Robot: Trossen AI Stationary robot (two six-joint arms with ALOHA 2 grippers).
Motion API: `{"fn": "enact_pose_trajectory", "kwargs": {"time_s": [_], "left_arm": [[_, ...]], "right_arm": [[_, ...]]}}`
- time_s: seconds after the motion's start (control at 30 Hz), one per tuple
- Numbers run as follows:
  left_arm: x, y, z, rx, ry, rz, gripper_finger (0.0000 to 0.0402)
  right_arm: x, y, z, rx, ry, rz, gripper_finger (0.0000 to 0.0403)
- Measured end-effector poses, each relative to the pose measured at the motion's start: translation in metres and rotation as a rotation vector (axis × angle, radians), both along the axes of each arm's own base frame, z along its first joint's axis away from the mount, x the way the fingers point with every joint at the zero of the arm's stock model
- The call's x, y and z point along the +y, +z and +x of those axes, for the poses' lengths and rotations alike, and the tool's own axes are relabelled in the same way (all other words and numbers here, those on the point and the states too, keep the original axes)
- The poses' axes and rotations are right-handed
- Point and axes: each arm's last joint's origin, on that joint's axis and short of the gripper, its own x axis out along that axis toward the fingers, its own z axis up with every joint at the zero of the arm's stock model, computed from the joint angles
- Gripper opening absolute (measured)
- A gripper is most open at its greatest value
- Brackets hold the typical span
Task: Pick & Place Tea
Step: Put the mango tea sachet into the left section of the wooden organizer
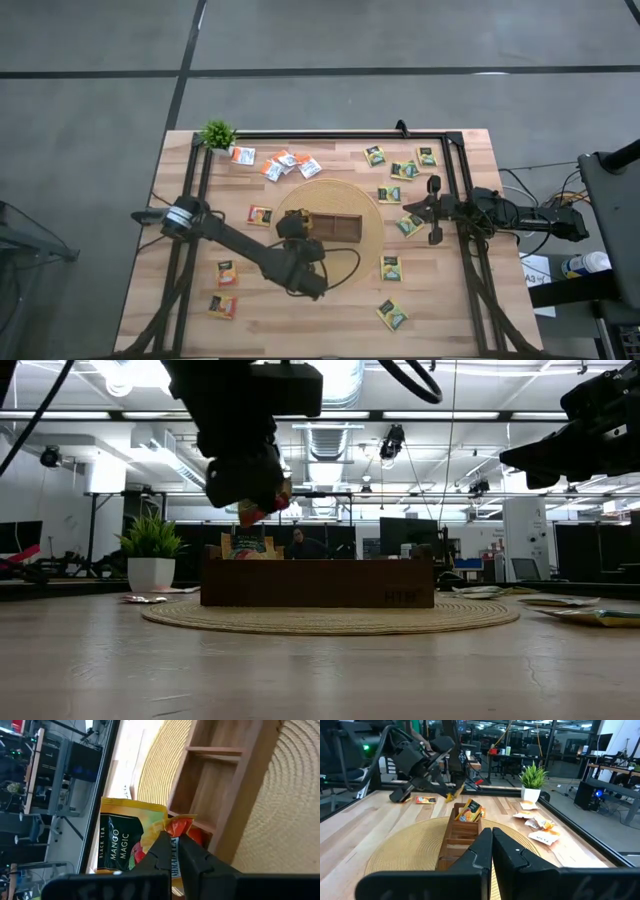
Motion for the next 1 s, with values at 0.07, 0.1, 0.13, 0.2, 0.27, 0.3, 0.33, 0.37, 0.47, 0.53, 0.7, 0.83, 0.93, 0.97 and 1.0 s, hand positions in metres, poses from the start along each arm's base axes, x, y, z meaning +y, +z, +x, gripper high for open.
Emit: {"fn": "enact_pose_trajectory", "kwargs": {"time_s": [0.07, 0.1, 0.13, 0.2, 0.27, 0.3, 0.33, 0.37, 0.47, 0.53, 0.7, 0.83, 0.93, 0.97, 1.0], "left_arm": [[0.004, -0.002, 0.002, 0.001, 0.006, 0.001, 0.0012], [0.006, -0.003, 0.002, 0.004, 0.009, 0.002, 0.0012], [0.008, -0.005, 0.001, 0.009, 0.012, 0.004, 0.0012], [0.011, -0.009, 0.0, 0.021, 0.019, 0.009, 0.0012], [0.014, -0.014, -0.001, 0.035, 0.024, 0.014, 0.0012], [0.015, -0.017, -0.002, 0.041, 0.026, 0.016, 0.0012], [0.017, -0.019, -0.003, 0.047, 0.029, 0.018, 0.0013], [0.018, -0.021, -0.004, 0.052, 0.031, 0.018, 0.0013], [0.021, -0.028, -0.005, 0.071, 0.034, 0.007, 0.0013], [0.023, -0.032, -0.006, 0.079, 0.033, 0.0, 0.0013], [0.026, -0.036, -0.006, 0.079, 0.039, -0.003, 0.0013], [0.032, -0.036, -0.004, 0.079, 0.053, -0.003, 0.0017], [0.036, -0.036, -0.003, 0.103, 0.051, -0.01, 0.0025], [0.037, -0.036, -0.003, 0.104, 0.053, -0.014, 0.0029], [0.038, -0.036, -0.003, 0.106, 0.056, -0.018, 0.0034]], "right_arm": [[0.0, 0.0, 0.0, 0.0, 0.0, 0.0, 0.0009], [0.0, 0.0, 0.0, 0.0, 0.0, 0.0, 0.0009], [0.0, 0.0, 0.0, 0.0, 0.0, 0.0, 0.0009], [0.0, 0.0, 0.0, 0.0, 0.0, 0.0, 0.0009], [0.0, 0.0, 0.0, 0.0, 0.0, 0.0, 0.0009], [0.0, 0.0, 0.0, 0.0, 0.0, 0.0, 0.0009], [0.0, 0.0, 0.0, 0.0, 0.0, 0.0, 0.0009], [0.0, 0.0, 0.0, 0.0, 0.0, 0.0, 0.0009], [0.0, 0.0, 0.0, 0.001, 0.0, 0.0, 0.0009], [0.0, 0.0, 0.0, 0.001, 0.0, 0.0, 0.0009], [0.0, 0.0, 0.0, 0.0, 0.0, 0.0, 0.0009], [0.0, 0.0, 0.0, 0.0, 0.0, 0.0, 0.0009], [0.0, 0.0, 0.0, 0.0, 0.0, 0.0, 0.0009], [0.0, 0.0, 0.0, 0.001, 0.0, 0.0, 0.0009], [0.0, 0.0, 0.0, 0.001, 0.0, 0.0, 0.0009]]}}
